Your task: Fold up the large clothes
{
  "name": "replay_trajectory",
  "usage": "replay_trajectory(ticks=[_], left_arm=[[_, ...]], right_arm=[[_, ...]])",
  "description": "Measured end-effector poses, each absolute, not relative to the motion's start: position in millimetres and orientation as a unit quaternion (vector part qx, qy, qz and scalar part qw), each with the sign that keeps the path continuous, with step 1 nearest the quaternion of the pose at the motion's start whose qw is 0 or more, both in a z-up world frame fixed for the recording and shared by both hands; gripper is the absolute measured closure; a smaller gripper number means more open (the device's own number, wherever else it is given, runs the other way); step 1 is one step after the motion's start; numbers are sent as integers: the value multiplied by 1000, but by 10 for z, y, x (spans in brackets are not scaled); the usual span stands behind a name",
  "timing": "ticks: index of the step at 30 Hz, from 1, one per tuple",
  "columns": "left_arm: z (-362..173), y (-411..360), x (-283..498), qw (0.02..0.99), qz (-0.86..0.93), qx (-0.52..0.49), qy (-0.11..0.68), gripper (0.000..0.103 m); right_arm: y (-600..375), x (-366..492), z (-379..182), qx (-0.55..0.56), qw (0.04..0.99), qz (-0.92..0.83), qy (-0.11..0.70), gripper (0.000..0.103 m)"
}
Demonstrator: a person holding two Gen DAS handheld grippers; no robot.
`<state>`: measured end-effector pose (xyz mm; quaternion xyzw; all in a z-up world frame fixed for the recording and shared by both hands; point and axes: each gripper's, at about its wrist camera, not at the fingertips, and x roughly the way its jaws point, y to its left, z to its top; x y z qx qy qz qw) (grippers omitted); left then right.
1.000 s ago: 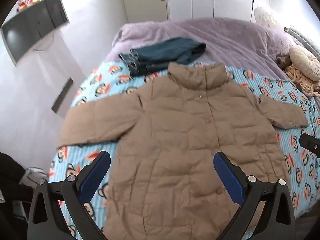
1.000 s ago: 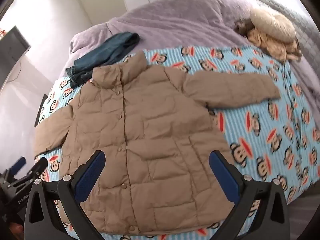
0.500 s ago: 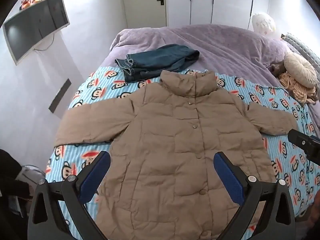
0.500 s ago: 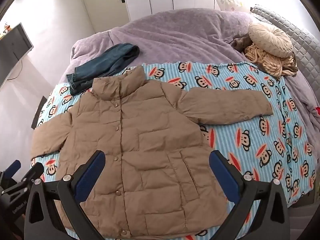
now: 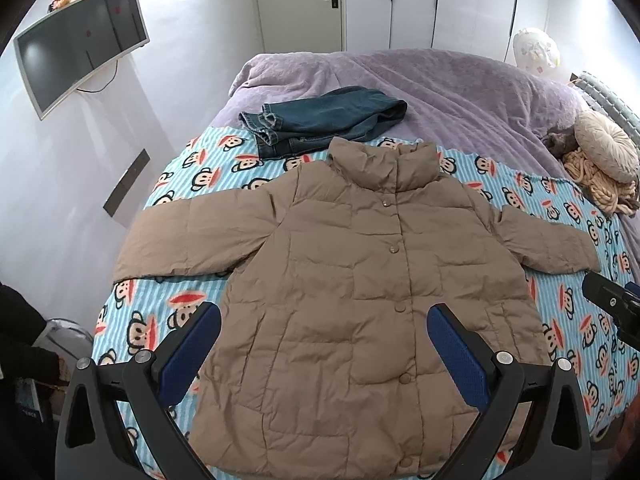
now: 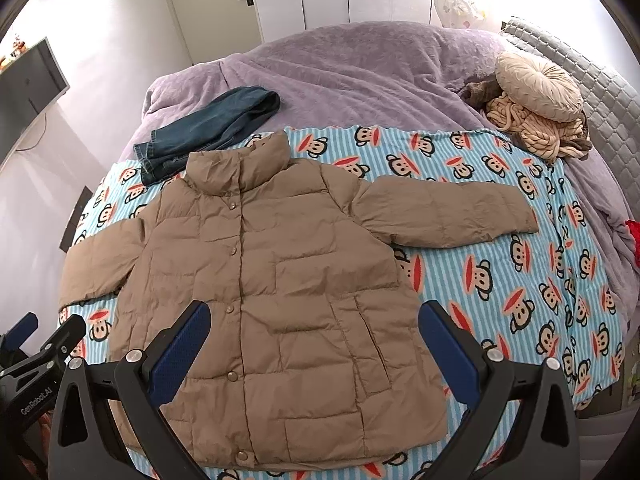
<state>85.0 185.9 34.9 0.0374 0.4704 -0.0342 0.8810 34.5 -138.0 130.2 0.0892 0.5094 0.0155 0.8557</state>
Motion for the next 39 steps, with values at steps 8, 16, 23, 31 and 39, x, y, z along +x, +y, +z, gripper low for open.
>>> replay_trajectory(ticks=[8, 16, 23, 31, 39], left_arm=[[758, 1572, 275, 886, 11, 32, 463, 0], [1222, 825, -243, 876, 55, 0, 478, 0], [1138, 754, -189, 874, 67, -16, 482, 0], [1026, 764, -103, 873, 70, -19, 482, 0], [966, 808, -74, 872, 72, -22, 483, 0]], right_arm=[[-1380, 326, 1307, 89, 855, 14, 510, 0], [-1427, 296, 1316, 92, 856, 13, 508, 0], [-1427, 292, 1316, 93, 856, 14, 509, 0], [-1475, 272, 1312, 101, 854, 13, 510, 0], [-1480, 268, 1304, 102, 853, 12, 511, 0]])
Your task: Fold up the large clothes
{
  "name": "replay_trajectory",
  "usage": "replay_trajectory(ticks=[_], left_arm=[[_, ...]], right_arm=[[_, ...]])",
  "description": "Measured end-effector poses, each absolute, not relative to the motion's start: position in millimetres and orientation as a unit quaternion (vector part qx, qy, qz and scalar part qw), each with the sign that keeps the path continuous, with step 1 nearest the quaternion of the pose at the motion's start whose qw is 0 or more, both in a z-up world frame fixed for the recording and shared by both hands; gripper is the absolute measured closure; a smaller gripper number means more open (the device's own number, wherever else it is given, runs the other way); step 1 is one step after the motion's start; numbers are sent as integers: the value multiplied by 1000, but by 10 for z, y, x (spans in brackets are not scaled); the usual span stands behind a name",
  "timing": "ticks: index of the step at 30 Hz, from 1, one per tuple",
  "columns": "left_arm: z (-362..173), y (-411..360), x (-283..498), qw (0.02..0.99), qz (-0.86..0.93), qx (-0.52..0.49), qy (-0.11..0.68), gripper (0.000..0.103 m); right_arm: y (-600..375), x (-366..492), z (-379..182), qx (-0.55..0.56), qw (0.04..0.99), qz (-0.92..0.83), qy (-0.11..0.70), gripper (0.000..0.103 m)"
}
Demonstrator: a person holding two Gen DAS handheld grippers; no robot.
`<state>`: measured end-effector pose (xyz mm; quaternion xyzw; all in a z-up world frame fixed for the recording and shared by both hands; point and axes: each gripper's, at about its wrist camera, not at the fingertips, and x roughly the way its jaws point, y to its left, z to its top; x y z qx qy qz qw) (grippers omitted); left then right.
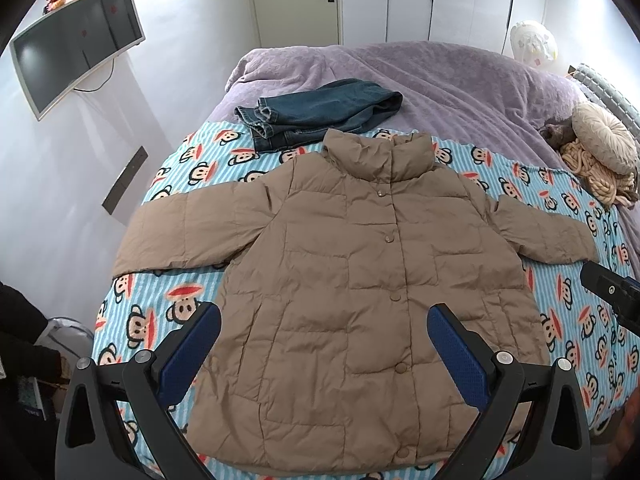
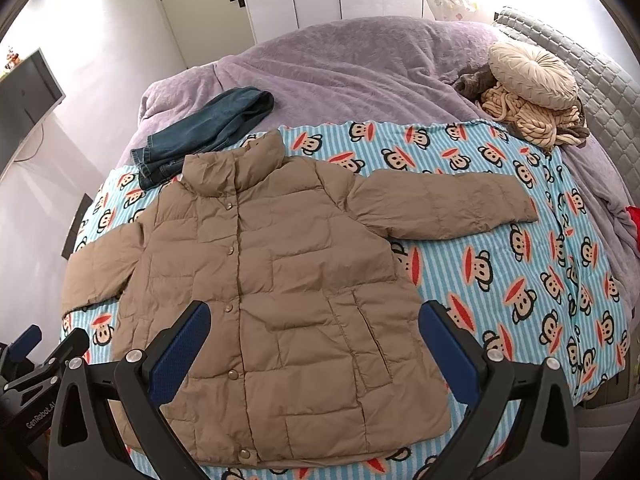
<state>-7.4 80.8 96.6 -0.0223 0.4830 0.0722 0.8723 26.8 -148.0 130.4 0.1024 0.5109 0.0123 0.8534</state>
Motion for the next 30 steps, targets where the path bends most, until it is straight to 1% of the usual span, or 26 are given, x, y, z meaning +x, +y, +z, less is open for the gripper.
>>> replay_trajectory(ticks=[30], left_arm=[[907, 860, -67, 872, 76, -22, 484, 0]], right_arm=[[-1502, 300, 1288, 103, 852, 13, 513, 0]])
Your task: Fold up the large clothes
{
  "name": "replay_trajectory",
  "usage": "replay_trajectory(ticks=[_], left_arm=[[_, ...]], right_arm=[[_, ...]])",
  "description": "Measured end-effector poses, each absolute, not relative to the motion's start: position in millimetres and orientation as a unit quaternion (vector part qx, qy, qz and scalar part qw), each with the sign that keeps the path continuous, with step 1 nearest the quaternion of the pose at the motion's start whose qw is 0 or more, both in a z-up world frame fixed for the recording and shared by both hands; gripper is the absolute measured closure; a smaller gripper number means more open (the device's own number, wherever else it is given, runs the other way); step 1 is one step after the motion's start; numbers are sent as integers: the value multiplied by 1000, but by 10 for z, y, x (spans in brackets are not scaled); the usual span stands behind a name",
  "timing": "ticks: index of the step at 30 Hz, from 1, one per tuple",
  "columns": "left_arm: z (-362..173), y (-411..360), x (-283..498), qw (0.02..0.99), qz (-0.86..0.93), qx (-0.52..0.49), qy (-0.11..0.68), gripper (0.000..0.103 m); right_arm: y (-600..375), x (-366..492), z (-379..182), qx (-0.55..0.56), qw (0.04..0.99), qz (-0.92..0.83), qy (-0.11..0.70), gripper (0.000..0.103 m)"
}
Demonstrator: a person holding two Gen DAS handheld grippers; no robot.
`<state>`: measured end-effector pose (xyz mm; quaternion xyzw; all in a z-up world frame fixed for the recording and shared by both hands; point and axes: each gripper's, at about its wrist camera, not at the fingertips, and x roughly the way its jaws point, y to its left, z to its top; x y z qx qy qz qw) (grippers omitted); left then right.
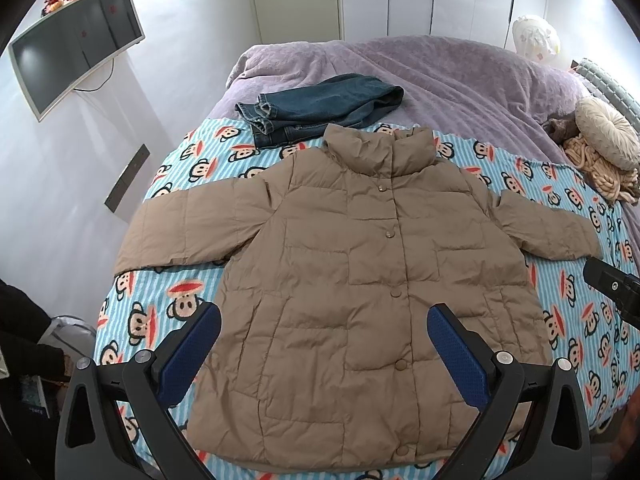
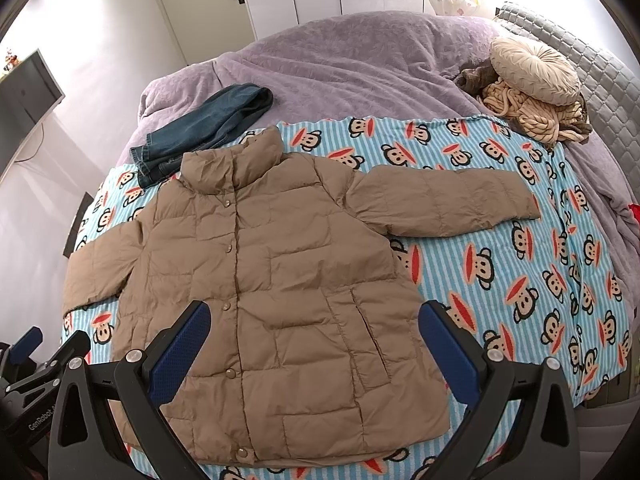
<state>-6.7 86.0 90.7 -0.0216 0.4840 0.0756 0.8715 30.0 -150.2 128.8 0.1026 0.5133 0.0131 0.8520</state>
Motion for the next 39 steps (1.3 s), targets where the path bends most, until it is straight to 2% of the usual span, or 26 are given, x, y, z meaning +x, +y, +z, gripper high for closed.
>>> replay_trajectory(ticks=[27, 39], left_arm=[[871, 608, 156, 856, 110, -22, 504, 0], [716, 796, 49, 840, 117, -136, 512, 0]], right_arm=[[-1612, 483, 1158, 96, 834, 46, 541, 0], [-1463, 632, 998, 65, 822, 145, 547, 0]])
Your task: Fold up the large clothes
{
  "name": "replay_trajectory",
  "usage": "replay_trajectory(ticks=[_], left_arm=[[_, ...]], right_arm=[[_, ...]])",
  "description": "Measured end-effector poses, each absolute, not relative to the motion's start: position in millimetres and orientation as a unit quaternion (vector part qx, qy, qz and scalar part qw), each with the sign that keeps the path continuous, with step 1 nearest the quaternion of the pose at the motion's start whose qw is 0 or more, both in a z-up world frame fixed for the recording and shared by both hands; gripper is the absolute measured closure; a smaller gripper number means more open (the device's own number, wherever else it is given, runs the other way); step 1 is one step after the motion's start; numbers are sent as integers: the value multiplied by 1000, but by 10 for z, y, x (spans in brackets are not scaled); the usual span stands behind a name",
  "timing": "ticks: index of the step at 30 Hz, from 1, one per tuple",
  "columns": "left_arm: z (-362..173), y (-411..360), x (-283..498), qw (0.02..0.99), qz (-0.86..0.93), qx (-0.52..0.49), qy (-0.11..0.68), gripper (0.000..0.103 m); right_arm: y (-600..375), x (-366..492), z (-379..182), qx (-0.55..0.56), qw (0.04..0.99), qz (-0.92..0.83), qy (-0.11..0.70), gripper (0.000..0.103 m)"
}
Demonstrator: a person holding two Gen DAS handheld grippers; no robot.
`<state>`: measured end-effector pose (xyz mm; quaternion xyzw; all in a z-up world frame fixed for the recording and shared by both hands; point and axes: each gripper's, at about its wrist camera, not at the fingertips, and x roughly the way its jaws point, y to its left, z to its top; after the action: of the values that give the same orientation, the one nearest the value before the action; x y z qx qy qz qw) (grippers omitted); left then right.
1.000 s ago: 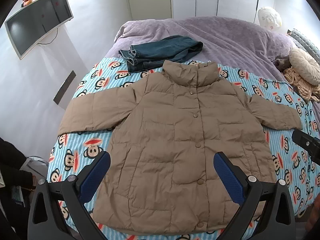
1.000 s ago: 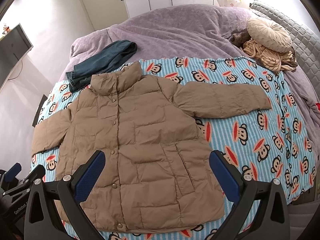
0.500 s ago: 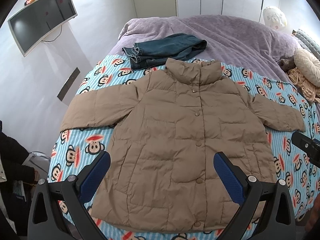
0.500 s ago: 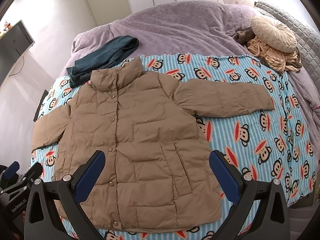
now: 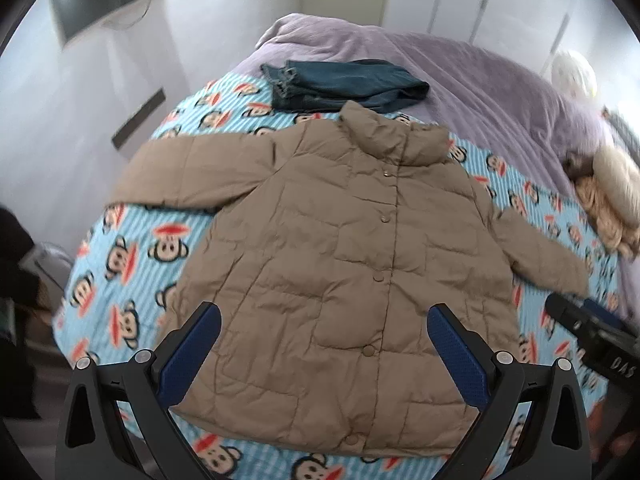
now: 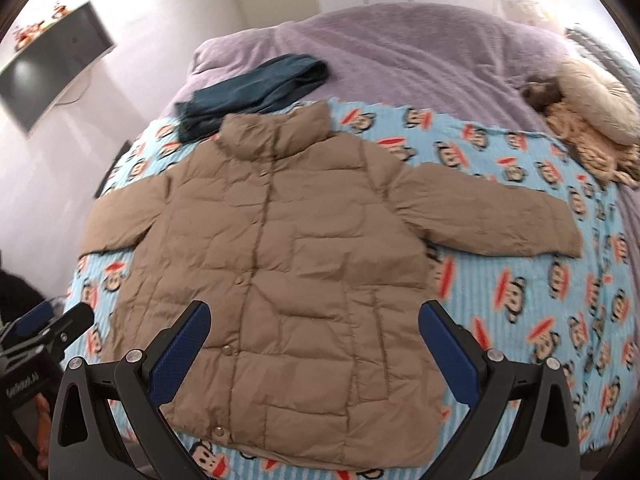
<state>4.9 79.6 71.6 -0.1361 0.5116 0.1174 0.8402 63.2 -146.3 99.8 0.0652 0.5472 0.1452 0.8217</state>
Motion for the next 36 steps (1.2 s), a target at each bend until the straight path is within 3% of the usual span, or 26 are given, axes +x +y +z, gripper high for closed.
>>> replay_trajectory(ticks=[7, 22, 32, 33, 35, 36], left_arm=[[243, 1816, 93, 822, 122, -229, 507, 0], [-1344, 4253, 806, 781, 140, -389, 468, 0], [-1141, 4675, 1165, 819, 166, -386, 390, 0], [-1134, 4729, 1186, 823, 179, -374, 388, 3], [-1131, 4782, 1267, 827, 202, -353, 389, 31], [-1137, 4859, 1260, 828, 203, -348, 390, 58]], right_arm=[[-937, 687, 751, 68, 808, 179, 558, 0], [743, 959, 44, 22, 753, 171, 635, 0], [1616, 1575, -101, 0, 767, 212, 606, 0], [1711, 1648, -126, 0, 768, 219, 602, 0], [1860, 1770, -176, 4, 769, 226, 598, 0], [1913, 1825, -199, 8, 770, 226, 596, 0]])
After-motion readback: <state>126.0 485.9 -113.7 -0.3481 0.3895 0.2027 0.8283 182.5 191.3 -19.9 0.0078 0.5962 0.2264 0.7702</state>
